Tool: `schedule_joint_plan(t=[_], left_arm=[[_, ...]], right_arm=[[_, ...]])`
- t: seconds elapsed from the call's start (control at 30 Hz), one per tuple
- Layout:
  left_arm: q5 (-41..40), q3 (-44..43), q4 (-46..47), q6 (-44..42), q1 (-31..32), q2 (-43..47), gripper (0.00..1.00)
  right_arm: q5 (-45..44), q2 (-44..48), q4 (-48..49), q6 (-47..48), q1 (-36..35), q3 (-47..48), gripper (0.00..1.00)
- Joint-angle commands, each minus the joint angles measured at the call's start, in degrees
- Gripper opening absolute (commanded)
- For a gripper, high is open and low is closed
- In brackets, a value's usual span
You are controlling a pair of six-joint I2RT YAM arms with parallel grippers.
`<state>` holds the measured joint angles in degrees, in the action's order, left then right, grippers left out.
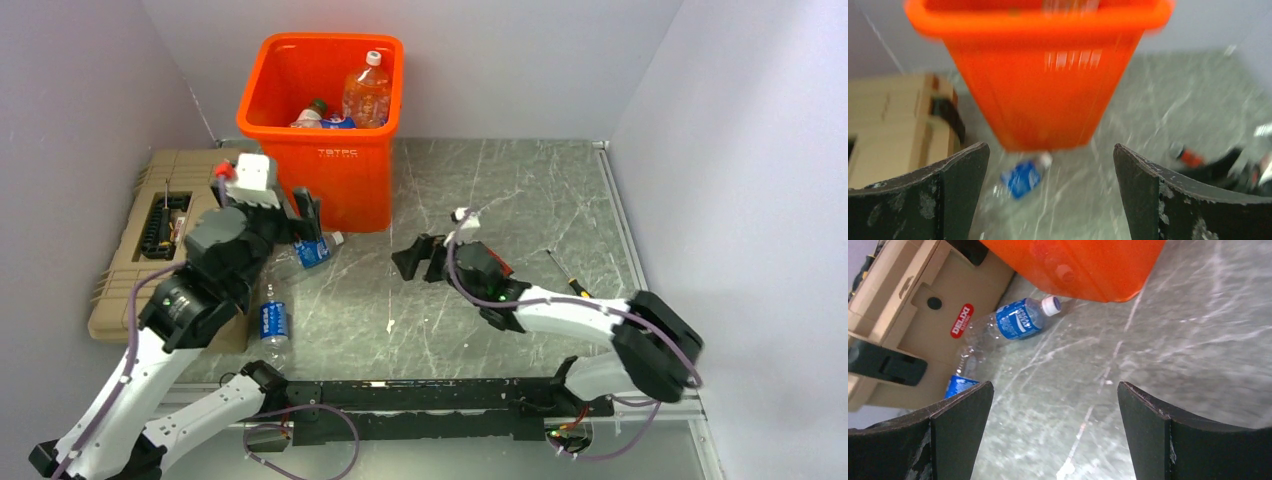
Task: Put the plastic bottles in the bin
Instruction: Place the plastic bottle in the trash bin, then pick up the plastic bottle at the center of the board.
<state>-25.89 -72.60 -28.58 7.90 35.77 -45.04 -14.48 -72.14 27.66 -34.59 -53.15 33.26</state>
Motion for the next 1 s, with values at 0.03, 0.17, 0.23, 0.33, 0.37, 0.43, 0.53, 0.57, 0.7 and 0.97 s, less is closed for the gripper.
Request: schedule_joint_plan(t=[0.03, 0.17, 0.23, 0.33, 0.37, 0.43, 0.53, 0.57, 0.7, 0.97], left_arm=[[-2.82, 8.1, -7.62, 5.37, 0.09, 6.95, 0.99], [-3.35, 9.86, -13.15, 7.92, 0.04, 8.3, 0.99], [-3.8, 10.4, -15.58, 9.51, 0.09, 8.53, 0.99], [-3.83, 13.1, -16.66, 11.61, 0.09, 10.54, 0.99], [-3.46, 14.29, -16.06, 11.92, 0.09, 11.71, 0.99], [-3.13, 16.76, -15.09, 12.85, 0.09, 14.06, 0.98], [-3.13, 19.72, -13.51, 13.79, 0.09, 17.05, 0.98], [-3.31, 20.59, -12.99, 14.08, 0.09, 17.88, 0.98], [-4.31, 23.64, -11.51, 13.98, 0.09, 19.7, 0.98], [-8.73, 26.99, -10.64, 15.48, 0.09, 24.67, 0.98]], right_arm=[[9.65, -15.44, 11.97, -14.16, 1.54, 10.78, 1.0], [11.82, -28.62, 18.81, -23.96, 3.14, 15.8, 0.99], [11.56, -34.37, 21.34, -28.91, 3.58, 19.08, 0.98], [13.44, -42.81, 22.43, -35.79, 5.48, 25.05, 0.93], [13.65, -45.01, 22.43, -38.22, 5.85, 26.79, 0.92], [13.08, -48.6, 21.47, -40.12, 5.94, 29.92, 0.91], [12.33, -52.39, 19.35, -42.82, 5.71, 34.1, 0.91], [12.21, -53.67, 18.81, -44.02, 5.61, 35.46, 0.91], [11.21, -58.68, 17.06, -49.35, 5.51, 40.04, 0.91], [8.75, -64.07, 9.72, -56.2, 2.86, 47.42, 0.89]])
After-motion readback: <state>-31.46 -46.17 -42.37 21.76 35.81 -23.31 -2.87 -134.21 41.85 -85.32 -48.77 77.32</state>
